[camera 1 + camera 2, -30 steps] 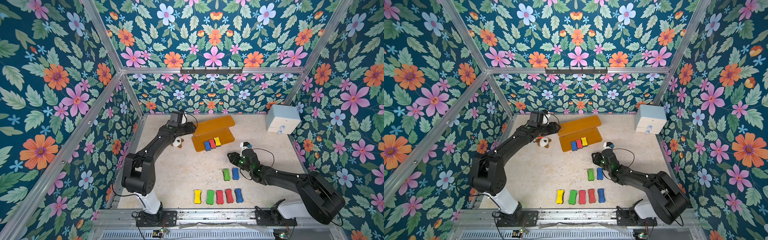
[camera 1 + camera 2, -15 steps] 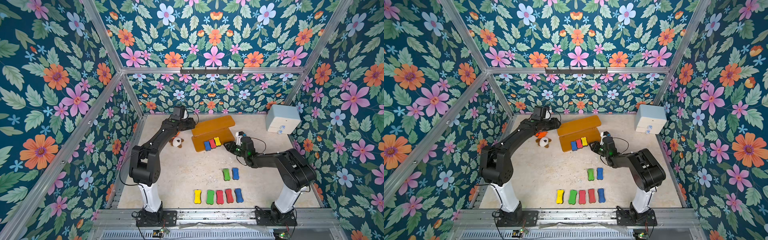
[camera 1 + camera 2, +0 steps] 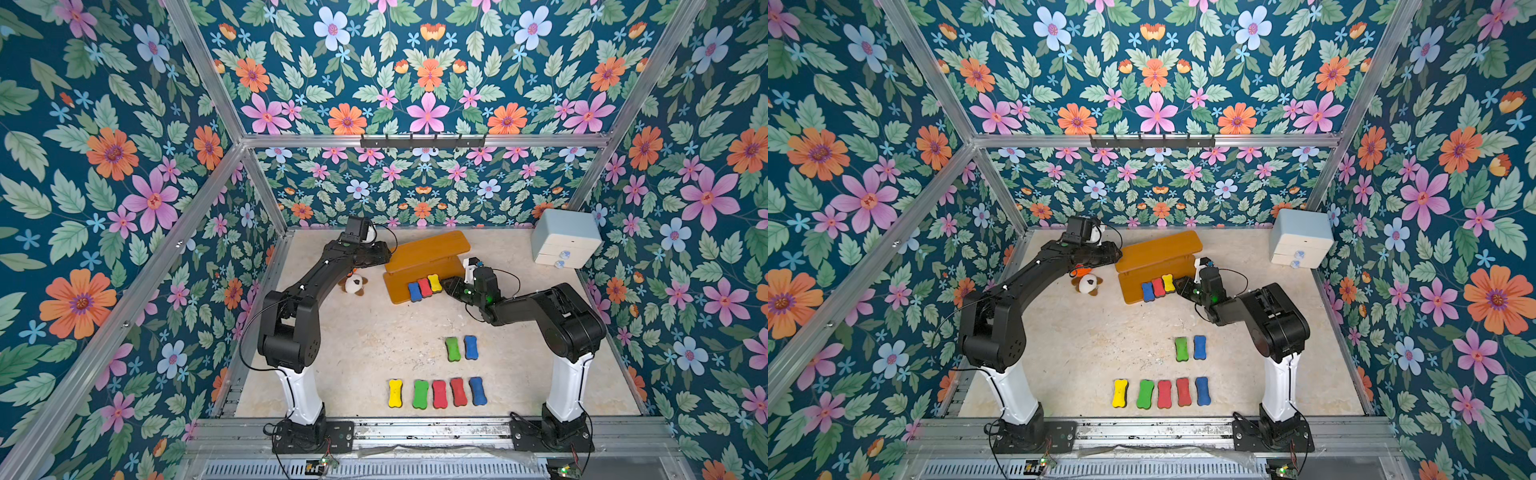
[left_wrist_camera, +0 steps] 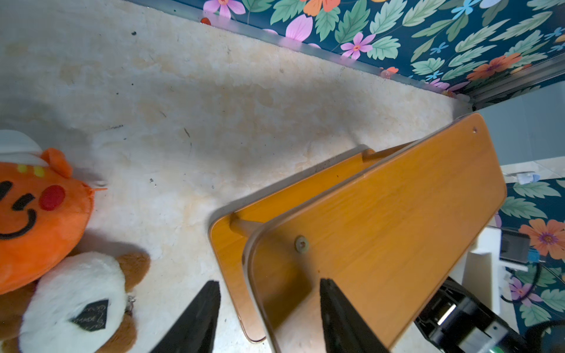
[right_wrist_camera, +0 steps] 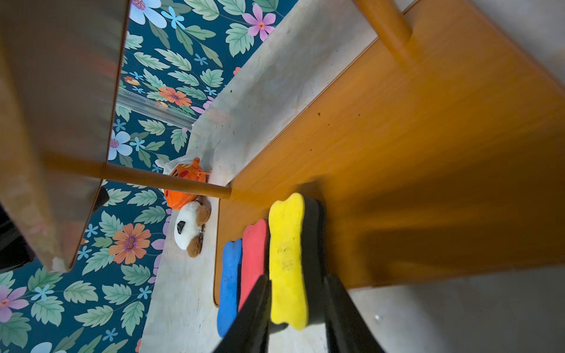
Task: Remove the whiteboard erasers from the shelf
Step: Pick up the whiteboard eraser from the shelf.
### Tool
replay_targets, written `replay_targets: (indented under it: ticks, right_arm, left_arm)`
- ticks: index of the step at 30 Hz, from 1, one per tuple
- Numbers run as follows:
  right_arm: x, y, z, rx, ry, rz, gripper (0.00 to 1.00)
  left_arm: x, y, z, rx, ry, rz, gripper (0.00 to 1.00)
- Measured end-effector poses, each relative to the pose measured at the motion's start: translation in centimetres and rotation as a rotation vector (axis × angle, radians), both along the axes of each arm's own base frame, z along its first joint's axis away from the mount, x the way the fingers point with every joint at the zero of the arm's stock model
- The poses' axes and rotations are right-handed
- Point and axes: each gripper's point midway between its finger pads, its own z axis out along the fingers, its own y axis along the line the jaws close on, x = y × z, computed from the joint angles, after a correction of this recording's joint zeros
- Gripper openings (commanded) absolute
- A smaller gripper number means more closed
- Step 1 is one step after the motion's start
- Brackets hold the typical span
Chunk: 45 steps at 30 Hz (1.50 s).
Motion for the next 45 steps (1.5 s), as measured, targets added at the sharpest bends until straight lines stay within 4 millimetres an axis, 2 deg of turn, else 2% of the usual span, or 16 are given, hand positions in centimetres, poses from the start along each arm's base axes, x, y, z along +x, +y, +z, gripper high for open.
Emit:
replay_targets:
  ticks: [14, 18, 24, 35, 40, 45]
  right_arm:
    - [1.8, 1.0, -1.2, 0.016, 0.008, 0.004, 0.33]
    - [1.9, 1.0, -1.5, 0.019, 0.011, 0.002, 0.30]
    - [1.4, 0.8, -1.7, 0.028, -0.001, 0.001, 0.19]
    - [0.3, 0.9, -0.9, 0.039, -0.003, -0.010, 0.01]
    - [-0.3, 0.4, -0.1, 0.025, -0.003, -0.032, 0.00]
    - [-1.8, -0.1, 1.8, 0.006, -0.027, -0.074, 0.00]
  left_arm:
    - [-0.1, -0.6, -0.6, -0.026, 0.009, -0.025, 0.57]
    - [-0.1, -0.7, -0.5, -0.032, 0.007, -0.030, 0.57]
    - [-0.3, -0.8, -0.6, -0.045, 0.012, -0.025, 0.57]
    - [-1.2, -0.6, 0.1, -0.055, 0.009, -0.019, 0.57]
    - [-2.1, -0.2, 0.3, -0.052, 0.013, -0.016, 0.57]
    - [-3.5, 0.2, 0.4, -0.059, 0.019, -0.013, 0.58]
